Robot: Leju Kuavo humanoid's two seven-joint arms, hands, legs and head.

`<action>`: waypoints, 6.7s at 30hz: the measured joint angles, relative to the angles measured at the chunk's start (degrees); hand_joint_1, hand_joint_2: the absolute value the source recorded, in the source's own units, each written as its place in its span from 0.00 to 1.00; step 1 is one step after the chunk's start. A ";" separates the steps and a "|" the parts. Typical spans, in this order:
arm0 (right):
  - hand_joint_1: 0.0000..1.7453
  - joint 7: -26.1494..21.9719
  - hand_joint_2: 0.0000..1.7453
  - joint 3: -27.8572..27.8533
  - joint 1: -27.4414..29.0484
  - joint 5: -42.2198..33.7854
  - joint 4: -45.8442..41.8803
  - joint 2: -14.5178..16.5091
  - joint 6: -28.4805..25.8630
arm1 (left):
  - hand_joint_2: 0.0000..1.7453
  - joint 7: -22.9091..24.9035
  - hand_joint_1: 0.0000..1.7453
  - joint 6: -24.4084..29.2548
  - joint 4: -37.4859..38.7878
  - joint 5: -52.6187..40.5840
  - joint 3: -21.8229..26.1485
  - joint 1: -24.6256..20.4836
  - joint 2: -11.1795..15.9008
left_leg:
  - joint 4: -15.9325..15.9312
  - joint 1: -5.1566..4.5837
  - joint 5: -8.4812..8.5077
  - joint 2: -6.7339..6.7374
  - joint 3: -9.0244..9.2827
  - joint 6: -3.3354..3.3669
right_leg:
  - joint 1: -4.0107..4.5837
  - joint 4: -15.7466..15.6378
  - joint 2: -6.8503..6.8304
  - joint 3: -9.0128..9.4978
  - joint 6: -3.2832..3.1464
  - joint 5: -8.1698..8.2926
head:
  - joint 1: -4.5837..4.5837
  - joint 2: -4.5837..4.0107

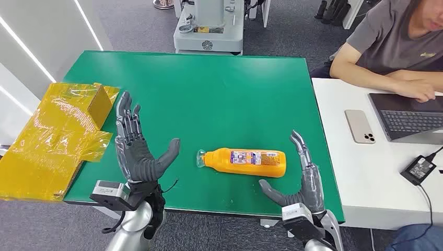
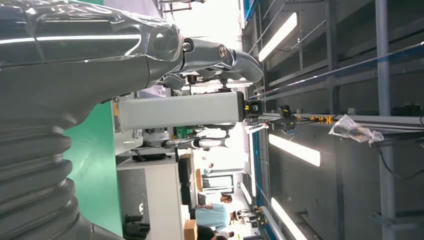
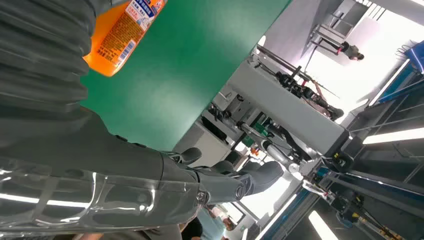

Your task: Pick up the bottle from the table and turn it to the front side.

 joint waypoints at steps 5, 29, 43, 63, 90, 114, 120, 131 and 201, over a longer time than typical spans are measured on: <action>0.00 0.00 1.00 0.17 -0.28 0.00 -0.09 -0.43 0.01 | 1.00 0.00 0.00 0.02 0.04 -0.01 -0.04 -0.01 0.29 | 0.00 0.00 0.00 0.00 0.00 0.00 | 0.00 0.00 0.00 0.00 0.00 0.00 | 0.00 0.00; 0.00 10.25 1.00 8.24 -35.00 7.71 16.25 -12.88 49.59 | 1.00 0.00 0.00 -4.63 1.38 -0.66 -0.97 0.13 0.43 | 0.05 -0.09 0.20 0.09 -0.01 0.10 | -0.13 0.03 0.11 0.01 0.12 0.26 | -0.02 0.00; 0.00 8.82 1.00 27.50 -53.99 2.11 42.50 -5.78 50.75 | 1.00 0.02 0.00 -5.03 1.38 -2.02 -0.96 0.98 0.37 | 0.03 -0.05 0.24 -0.15 -0.09 0.07 | -0.06 0.04 -0.09 0.00 0.14 0.19 | -0.02 0.00; 0.00 5.20 1.00 34.02 -48.19 0.90 53.82 -0.44 47.03 | 1.00 1.98 0.00 -6.24 1.38 -2.58 -0.95 -1.09 -0.78 | 0.04 -0.05 0.23 -0.14 -0.07 0.07 | -0.06 0.02 -0.06 -0.01 0.14 0.20 | -0.01 0.00; 1.00 8.46 1.00 30.97 -41.25 6.21 49.39 -4.48 40.06 | 1.00 2.93 0.00 -7.11 1.38 -3.01 -0.95 -0.64 -0.78 | 0.05 -0.05 0.23 -0.10 0.26 0.09 | -0.07 -0.04 -0.05 0.31 0.18 0.22 | -0.02 0.00; 1.00 14.17 1.00 6.11 -26.99 24.93 35.33 4.47 0.81 | 1.00 1.74 0.00 -6.60 1.61 -2.17 -0.95 -0.34 -1.05 | -0.01 -0.03 0.20 -0.14 0.07 0.03 | -0.04 0.01 -0.06 0.09 0.12 0.13 | -0.02 0.00; 1.00 11.78 1.00 0.85 -20.59 26.04 27.62 7.08 -8.27 | 1.00 1.51 0.00 -6.47 2.73 -1.42 -0.96 -0.69 -1.57 | 0.00 -0.04 0.14 -0.13 0.03 0.05 | -0.05 0.00 -0.05 0.07 0.12 0.10 | -0.01 0.00; 1.00 2.72 1.00 -2.97 -14.15 29.88 19.62 10.02 -11.04 | 1.00 3.97 0.00 -9.69 5.98 1.68 -0.96 -2.55 -1.64 | 0.00 -0.04 0.14 -0.10 0.03 0.05 | -0.05 0.00 -0.03 0.05 0.11 0.10 | -0.02 0.00; 1.00 -2.48 1.00 2.43 -14.93 24.58 26.56 11.75 4.10 | 1.00 7.06 0.00 -26.75 14.16 4.36 -0.06 -6.75 -3.27 | 0.00 -0.04 0.15 -0.10 -0.01 0.05 | -0.05 0.00 -0.04 0.03 0.11 0.11 | -0.01 0.00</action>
